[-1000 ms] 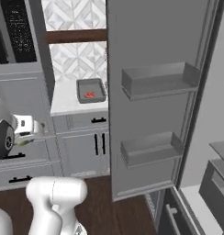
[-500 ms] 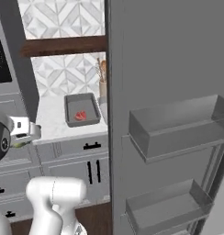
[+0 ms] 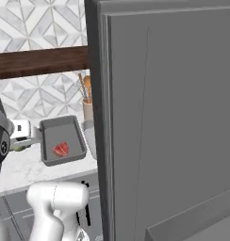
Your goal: Place one cucumber and one steak in each tupperware on the nearby counter, to pack two identical lunches.
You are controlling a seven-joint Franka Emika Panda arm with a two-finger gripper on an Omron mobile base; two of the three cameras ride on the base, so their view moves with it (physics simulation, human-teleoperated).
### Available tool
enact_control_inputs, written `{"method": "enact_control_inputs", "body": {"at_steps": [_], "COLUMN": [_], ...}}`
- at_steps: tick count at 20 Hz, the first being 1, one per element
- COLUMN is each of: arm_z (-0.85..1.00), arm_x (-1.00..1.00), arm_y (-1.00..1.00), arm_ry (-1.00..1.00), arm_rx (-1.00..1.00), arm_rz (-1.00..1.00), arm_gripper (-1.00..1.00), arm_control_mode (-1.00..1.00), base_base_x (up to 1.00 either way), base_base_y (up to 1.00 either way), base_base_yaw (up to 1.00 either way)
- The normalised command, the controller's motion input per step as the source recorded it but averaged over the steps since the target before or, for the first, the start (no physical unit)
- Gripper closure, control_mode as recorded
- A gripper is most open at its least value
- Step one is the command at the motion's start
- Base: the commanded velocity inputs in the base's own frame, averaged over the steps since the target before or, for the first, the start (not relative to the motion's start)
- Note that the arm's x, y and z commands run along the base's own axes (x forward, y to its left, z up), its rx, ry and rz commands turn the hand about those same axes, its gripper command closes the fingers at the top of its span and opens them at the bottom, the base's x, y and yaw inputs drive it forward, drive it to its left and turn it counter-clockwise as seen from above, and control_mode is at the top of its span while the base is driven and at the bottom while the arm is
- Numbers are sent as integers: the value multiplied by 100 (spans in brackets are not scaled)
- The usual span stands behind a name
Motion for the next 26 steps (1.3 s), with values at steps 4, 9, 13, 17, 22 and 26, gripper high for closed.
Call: {"method": "enact_control_inputs", "body": {"at_steps": [4,9,13,17,22,26], "arm_z": [-1,-15,-36,-39,-49,-45], "arm_x": [24,100,100,100,100,100], "arm_y": [0,0,0,7,18,42], "arm_ry": [0,0,5,8,4,0], "arm_rx": [0,0,0,0,0,0], "arm_rz": [0,0,0,0,-1,-6], "arm_gripper": [100,100,100,100,100,100], "arm_control_mode": [-100,-100,-100,-100,-100,-100], "base_base_x": [75,0,0,0,0,0], "base_base_y": [0,0,0,0,0,0], "base_base_yaw": [-4,0,0,0,0,0]}}
